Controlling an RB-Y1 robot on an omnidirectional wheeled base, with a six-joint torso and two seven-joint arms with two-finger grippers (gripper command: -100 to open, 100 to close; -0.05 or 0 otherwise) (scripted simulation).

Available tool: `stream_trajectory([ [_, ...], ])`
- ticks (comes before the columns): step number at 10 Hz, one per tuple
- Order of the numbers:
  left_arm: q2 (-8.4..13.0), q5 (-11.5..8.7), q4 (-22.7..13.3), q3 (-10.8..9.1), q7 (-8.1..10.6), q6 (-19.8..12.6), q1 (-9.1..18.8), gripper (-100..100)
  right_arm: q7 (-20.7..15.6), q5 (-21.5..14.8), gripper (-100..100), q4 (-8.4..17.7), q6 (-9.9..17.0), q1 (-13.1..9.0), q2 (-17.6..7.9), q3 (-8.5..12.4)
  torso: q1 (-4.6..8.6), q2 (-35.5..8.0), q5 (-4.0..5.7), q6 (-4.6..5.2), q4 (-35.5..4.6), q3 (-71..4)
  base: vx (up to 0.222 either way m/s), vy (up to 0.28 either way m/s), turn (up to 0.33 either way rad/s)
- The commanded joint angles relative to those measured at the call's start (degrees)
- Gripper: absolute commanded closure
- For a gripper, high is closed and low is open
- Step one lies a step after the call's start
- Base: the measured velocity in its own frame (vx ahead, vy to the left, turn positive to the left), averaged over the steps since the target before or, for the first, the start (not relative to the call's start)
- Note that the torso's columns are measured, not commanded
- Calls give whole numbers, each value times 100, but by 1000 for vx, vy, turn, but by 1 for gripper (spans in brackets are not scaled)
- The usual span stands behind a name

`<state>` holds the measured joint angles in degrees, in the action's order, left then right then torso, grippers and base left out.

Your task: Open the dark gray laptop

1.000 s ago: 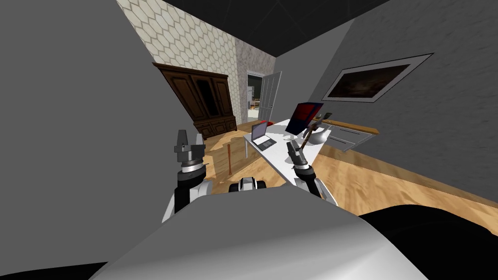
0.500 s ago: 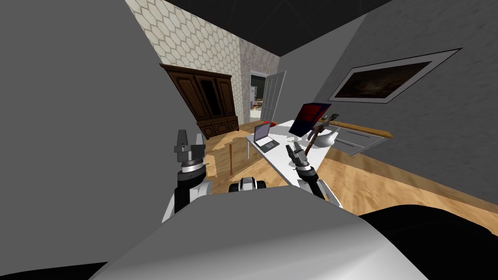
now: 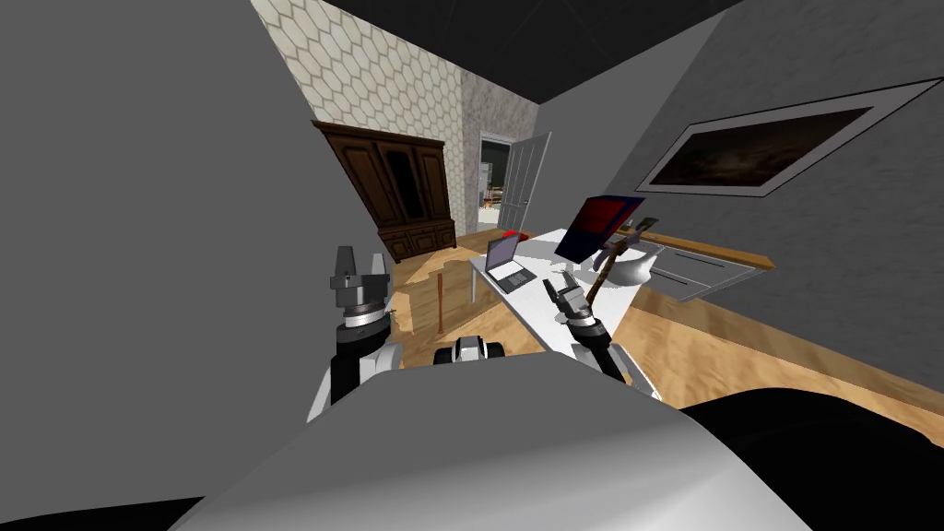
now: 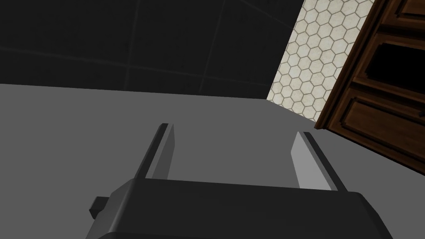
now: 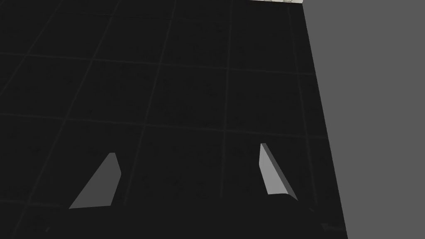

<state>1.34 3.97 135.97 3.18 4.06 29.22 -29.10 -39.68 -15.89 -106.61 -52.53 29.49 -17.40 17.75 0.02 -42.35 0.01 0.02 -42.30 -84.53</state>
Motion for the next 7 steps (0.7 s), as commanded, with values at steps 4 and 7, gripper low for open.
stream_trajectory([
  [4, 0, 0, 0, 0, 0, 0, 0, 0, -880, -214, -100, 609, -306, 3, -300, 373, -2, 8, 0, -5, 1, -4, 60, 10, 87],
  [7, 0, 0, 0, 0, 0, 0, 0, 0, -1340, -318, -100, 927, -465, 1, -453, 562, 0, 7, 0, -5, 1, -3, 60, 5, 80],
])
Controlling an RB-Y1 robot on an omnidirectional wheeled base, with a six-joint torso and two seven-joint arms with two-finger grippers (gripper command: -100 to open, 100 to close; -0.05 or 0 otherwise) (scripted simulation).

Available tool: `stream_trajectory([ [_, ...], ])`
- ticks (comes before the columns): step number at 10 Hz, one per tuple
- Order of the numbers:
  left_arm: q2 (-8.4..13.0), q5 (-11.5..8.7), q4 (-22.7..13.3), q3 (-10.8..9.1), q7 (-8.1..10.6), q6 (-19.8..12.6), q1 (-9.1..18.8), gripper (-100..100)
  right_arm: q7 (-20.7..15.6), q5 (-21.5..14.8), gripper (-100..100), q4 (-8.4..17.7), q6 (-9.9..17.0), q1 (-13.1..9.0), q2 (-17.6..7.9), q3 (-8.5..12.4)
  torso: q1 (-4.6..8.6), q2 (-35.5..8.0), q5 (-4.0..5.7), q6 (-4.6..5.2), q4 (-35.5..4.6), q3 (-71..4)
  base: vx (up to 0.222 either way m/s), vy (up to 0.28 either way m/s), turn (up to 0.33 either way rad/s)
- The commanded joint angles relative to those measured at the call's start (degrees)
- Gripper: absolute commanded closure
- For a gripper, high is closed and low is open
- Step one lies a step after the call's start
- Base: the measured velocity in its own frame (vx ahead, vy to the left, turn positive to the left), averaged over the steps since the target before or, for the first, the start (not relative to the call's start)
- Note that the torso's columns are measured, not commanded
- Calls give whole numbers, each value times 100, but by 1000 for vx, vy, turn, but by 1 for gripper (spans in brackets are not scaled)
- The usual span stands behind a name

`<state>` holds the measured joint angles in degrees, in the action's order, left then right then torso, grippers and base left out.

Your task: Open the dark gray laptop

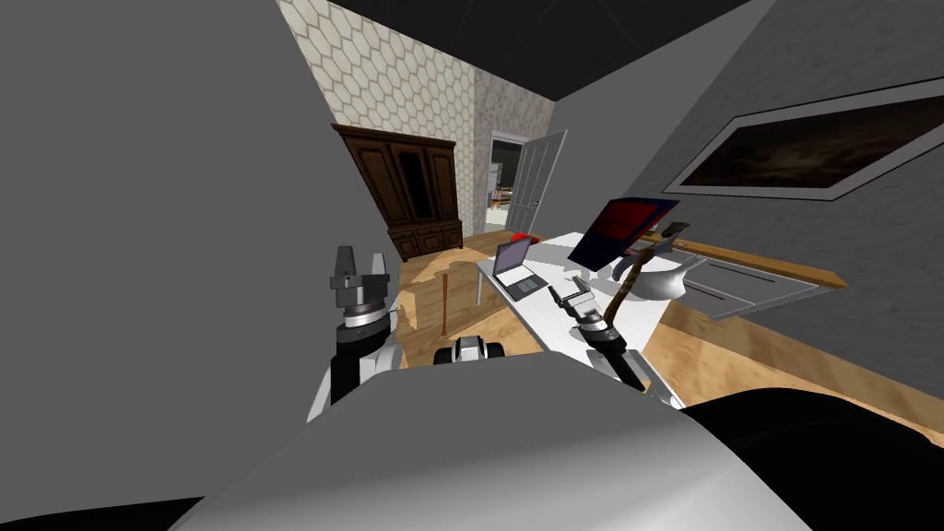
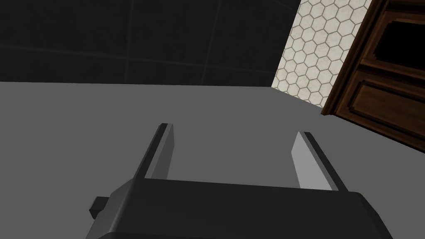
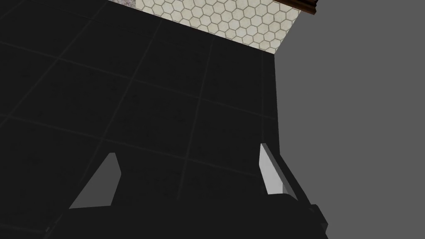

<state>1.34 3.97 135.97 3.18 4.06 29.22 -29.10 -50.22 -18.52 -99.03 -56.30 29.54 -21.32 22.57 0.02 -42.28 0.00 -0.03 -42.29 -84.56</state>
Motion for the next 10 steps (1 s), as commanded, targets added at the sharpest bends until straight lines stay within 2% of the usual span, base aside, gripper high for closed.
stream_trajectory([
  [1, 0, 0, 0, 0, 0, 0, -1, 0, -414, -56, -100, 170, -88, -4, -61, 80, -3, 4, 0, 4, 2, -3, 38, 10, 2],
  [2, 0, 0, 0, 0, 0, 0, 0, 0, -594, -161, -100, 418, -246, -7, -214, 271, -5, -7, -1, 4, -1, 3, 61, 19, 163],
  [4, 0, 0, 0, 0, 0, 0, -1, 0, -889, -161, -100, 494, -246, -7, -214, 271, -2, 3, -1, 4, 2, -3, 54, 7, 46],
  [5, 0, 0, 0, 0, 0, 0, 0, 0, -1065, -265, -100, 761, -404, -10, -368, 462, 0, -7, 0, 5, -1, 3, 63, 12, 162],
  [7, 0, 0, 0, 0, 0, 0, -1, 0, -1364, -265, -100, 823, -404, -10, -368, 462, -1, 4, 0, 4, 2, -4, 56, 1, 48],
  [8, 0, 0, 0, -1, 0, 0, -1, 0, -1529, -370, -100, 1085, -560, -14, -521, 653, -1, -7, 0, 5, -1, 3, 61, 6, 178],
  [10, 0, 0, 0, 0, 0, 0, -1, 0, -1840, -370, -100, 1157, -560, -14, -521, 653, -3, 3, 0, 4, 2, -3, 53, 3, 36],
])
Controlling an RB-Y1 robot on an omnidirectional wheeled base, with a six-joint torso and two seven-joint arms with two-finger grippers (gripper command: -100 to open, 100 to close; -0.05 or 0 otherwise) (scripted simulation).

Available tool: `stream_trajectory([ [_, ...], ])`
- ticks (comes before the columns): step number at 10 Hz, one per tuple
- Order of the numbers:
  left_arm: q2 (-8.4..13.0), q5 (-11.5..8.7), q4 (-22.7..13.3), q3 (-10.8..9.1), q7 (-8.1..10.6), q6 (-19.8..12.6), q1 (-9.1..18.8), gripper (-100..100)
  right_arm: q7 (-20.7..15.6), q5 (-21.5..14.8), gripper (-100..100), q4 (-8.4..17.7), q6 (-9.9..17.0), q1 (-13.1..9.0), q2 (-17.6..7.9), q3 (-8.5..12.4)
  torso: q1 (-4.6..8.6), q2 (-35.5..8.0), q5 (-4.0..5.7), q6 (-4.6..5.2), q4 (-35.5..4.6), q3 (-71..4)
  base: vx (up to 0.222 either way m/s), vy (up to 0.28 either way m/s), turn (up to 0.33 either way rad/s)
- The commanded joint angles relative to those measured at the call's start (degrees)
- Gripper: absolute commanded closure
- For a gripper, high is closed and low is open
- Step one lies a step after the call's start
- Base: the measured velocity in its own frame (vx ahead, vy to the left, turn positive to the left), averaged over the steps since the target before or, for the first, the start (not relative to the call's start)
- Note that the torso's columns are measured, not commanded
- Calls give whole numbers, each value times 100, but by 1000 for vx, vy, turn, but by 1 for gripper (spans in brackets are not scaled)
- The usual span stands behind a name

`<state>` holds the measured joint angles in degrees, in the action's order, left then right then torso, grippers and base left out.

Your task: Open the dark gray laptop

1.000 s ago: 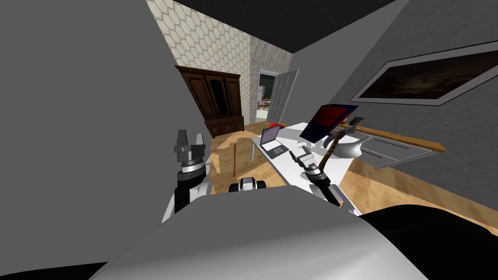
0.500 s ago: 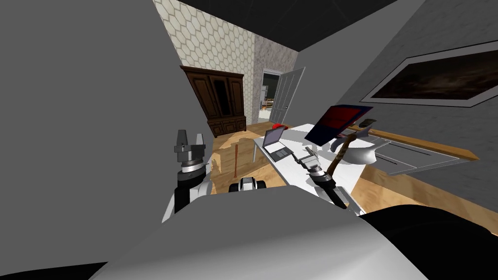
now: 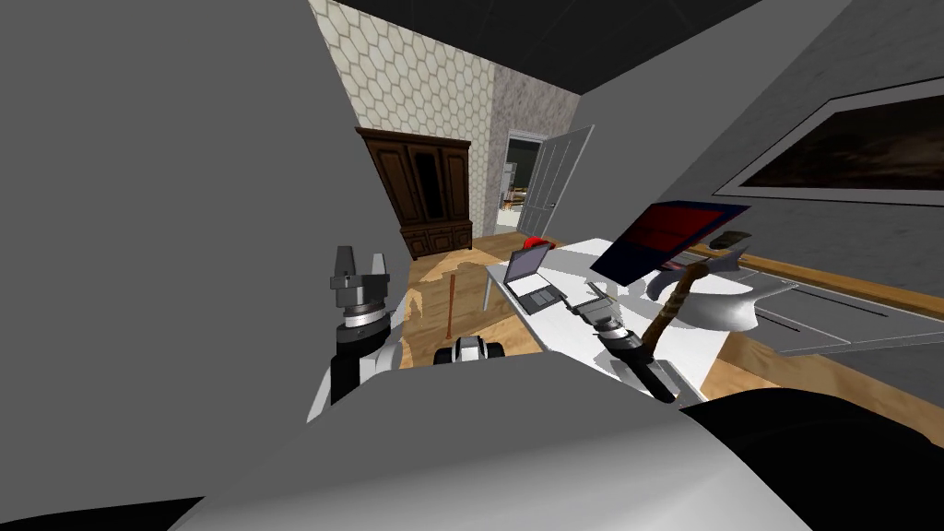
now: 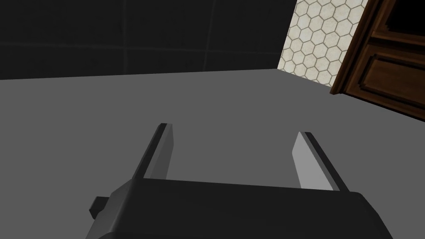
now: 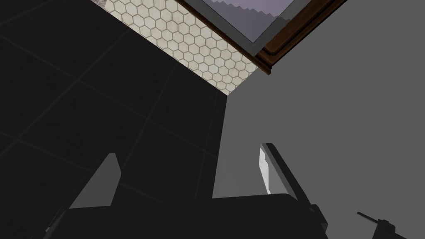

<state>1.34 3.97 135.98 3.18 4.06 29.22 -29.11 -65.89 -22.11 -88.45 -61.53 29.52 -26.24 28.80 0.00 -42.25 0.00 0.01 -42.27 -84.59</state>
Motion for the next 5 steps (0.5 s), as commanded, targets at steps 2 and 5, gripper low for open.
stream_trajectory([
  [2, 0, 0, 0, 0, 0, 0, 0, 0, -604, -115, -100, 436, -191, -17, -183, 220, 3, 2, 0, -5, -1, 0, 76, -6, 134],
  [5, 0, 0, 0, 0, 0, 0, 0, 0, -1099, -218, -100, 774, -343, -23, -337, 408, -2, -4, -1, -5, -2, 3, 55, 5, 85],
])
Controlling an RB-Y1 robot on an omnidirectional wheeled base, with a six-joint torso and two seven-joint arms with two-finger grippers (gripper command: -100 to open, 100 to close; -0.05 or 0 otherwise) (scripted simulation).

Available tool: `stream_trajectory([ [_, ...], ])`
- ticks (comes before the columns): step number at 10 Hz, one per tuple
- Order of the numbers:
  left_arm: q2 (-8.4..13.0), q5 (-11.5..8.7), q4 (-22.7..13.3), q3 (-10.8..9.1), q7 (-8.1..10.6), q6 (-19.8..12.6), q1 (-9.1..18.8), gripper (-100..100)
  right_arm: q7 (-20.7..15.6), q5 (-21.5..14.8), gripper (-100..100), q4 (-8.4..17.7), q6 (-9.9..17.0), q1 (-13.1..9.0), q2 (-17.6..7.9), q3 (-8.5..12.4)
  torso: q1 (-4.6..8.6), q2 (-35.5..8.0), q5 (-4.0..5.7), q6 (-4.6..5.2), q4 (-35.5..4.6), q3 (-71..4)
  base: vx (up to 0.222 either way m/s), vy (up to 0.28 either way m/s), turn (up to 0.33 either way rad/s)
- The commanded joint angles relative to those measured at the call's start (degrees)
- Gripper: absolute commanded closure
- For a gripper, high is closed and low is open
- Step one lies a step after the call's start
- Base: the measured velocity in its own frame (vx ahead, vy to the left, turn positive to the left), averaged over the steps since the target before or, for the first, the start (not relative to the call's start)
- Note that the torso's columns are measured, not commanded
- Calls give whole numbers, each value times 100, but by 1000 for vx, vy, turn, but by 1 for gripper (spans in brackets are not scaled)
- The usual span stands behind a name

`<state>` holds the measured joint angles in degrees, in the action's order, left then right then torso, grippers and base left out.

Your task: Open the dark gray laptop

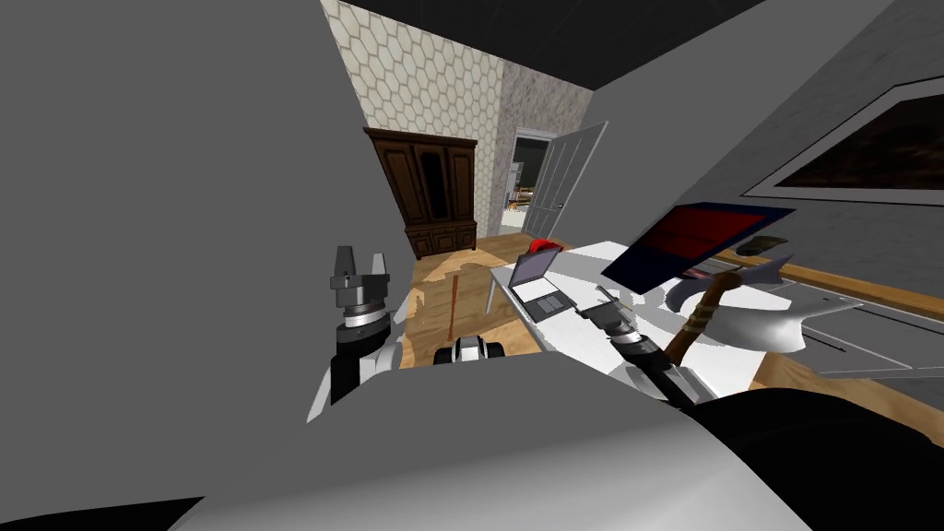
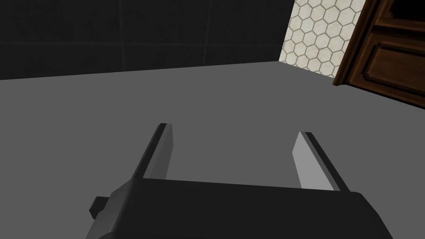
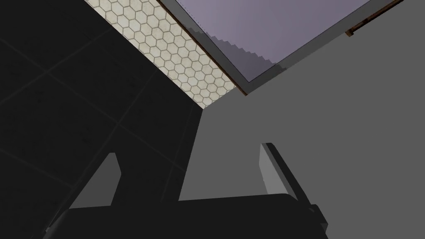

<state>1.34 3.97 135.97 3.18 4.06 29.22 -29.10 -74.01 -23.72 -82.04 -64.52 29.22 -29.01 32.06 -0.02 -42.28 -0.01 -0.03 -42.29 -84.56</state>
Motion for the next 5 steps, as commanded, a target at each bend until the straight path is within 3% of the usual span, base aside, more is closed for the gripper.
stream_trajectory([
  [1, 0, 0, 0, 0, 0, 0, 0, 0, -402, -56, -100, 133, -43, 7, -59, 82, 1, 2, 1, 4, 2, -2, 35, 6, -8],
  [2, 0, 0, 0, 0, 0, 0, 0, 0, -587, -157, -100, 400, -191, 0, -213, 267, 1, -7, 1, 6, -1, 3, 58, 8, 179],
  [4, 0, 0, 0, -1, 0, 0, -1, 0, -865, -157, -100, 471, -191, 0, -213, 267, 8, 4, 3, 5, 2, -3, 52, -7, 33],
  [5, 0, 0, 0, -1, 0, 0, -1, 0, -1052, -256, -100, 740, -335, -8, -366, 450, 4, -5, 2, 6, 0, 2, 60, 2, 171],
])
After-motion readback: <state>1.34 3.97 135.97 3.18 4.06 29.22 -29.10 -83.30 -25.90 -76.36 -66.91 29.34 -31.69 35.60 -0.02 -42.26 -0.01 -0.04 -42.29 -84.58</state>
